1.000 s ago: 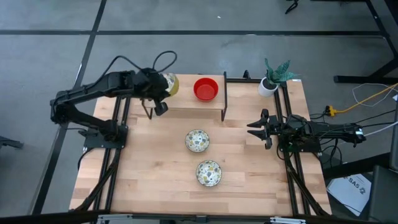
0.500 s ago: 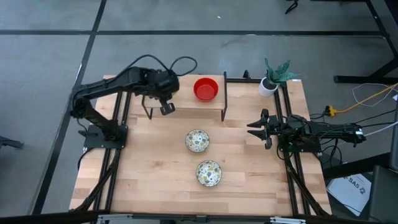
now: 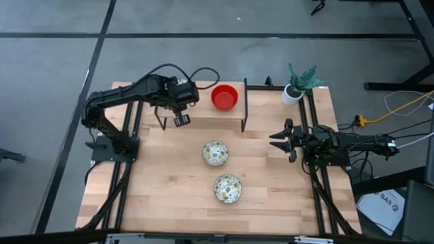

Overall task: Pick & Place Mini bowls
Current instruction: Put the left white patterned bowl on the shelf

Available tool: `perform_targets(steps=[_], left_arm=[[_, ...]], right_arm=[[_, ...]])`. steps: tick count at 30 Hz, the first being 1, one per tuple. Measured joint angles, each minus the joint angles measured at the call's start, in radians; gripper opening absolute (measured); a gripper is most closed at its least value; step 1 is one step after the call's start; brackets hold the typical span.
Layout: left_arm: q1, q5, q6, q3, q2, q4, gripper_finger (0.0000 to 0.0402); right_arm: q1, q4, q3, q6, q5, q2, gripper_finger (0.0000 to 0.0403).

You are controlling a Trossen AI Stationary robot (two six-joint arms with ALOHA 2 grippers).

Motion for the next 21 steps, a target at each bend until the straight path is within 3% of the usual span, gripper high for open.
perform_targets(steps=[21], left_arm=[[0.158,0.039,0.033,-0.001,0.000,-0.004,0.0003]], right_arm=[[0.000,0.000,0.000,0.000,0.000,0.000,0.0140]])
